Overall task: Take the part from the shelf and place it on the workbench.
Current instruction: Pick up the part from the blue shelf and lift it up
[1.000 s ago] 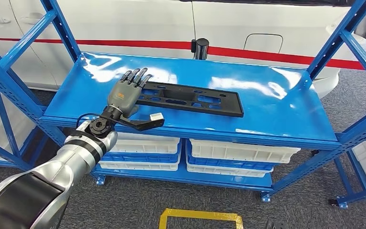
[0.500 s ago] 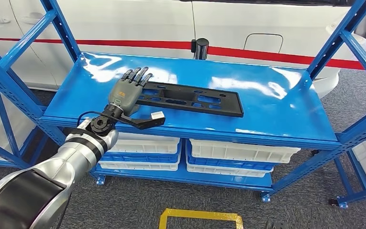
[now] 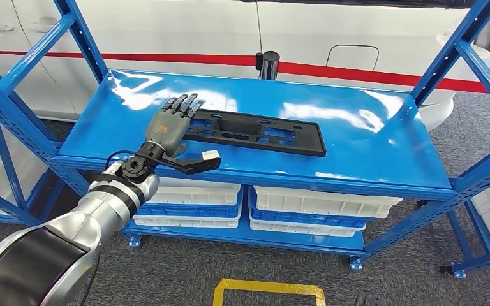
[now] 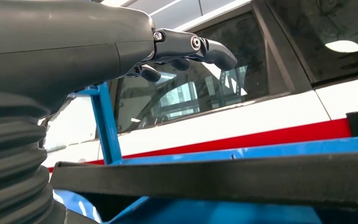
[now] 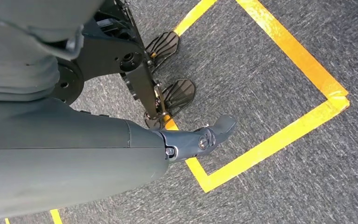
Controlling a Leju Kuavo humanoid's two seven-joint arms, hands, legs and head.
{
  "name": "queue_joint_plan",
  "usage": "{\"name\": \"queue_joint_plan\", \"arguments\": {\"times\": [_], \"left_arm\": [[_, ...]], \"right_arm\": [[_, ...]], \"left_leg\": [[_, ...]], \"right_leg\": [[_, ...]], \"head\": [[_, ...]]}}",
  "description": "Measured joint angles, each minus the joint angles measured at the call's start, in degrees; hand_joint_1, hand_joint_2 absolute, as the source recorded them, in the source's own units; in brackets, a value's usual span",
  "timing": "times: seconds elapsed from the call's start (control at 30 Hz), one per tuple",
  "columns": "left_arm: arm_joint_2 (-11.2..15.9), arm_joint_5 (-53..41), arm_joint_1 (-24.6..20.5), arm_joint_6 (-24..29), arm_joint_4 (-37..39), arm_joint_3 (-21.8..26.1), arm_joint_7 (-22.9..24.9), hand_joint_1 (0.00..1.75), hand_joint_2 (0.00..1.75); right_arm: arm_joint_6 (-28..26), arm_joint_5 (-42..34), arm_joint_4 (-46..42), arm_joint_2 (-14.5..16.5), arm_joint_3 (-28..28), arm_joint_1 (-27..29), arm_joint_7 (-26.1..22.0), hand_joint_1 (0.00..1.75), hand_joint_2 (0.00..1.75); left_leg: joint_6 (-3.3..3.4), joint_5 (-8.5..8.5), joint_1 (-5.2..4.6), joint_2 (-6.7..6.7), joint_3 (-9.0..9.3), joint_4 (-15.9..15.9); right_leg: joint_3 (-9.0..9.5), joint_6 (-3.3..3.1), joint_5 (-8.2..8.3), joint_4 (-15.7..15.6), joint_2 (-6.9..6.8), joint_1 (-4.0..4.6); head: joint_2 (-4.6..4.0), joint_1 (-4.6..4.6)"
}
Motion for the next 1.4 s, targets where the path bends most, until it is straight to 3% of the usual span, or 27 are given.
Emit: {"name": "queue_joint_plan", "arguments": {"times": [1.27, 1.4], "left_arm": [[-2.08, 0.05, -0.01, -0.13, 0.90, 0.49, -0.65, 0.01, 1.75], [-2.33, 0.15, -0.01, -0.17, 0.97, 0.49, -1.03, 1.75, 1.75]], "right_arm": [[0.02, 0.50, 0.04, 0.07, 0.00, -0.27, -0.20, 0.00, 0.00], [0.02, 0.48, 0.04, 0.07, 0.00, -0.26, -0.26, 0.00, 0.00]], "left_leg": [[0.00, 0.00, 0.00, 0.00, -0.01, 0.00], [0.00, 0.00, 0.00, 0.00, -0.01, 0.00]], "right_leg": [[-0.01, 0.00, 0.00, 0.00, 0.00, 0.00], [-0.01, 0.00, 0.00, 0.00, 0.00, 0.00]], "head": [[0.00, -0.01], [0.00, 0.00]]}}
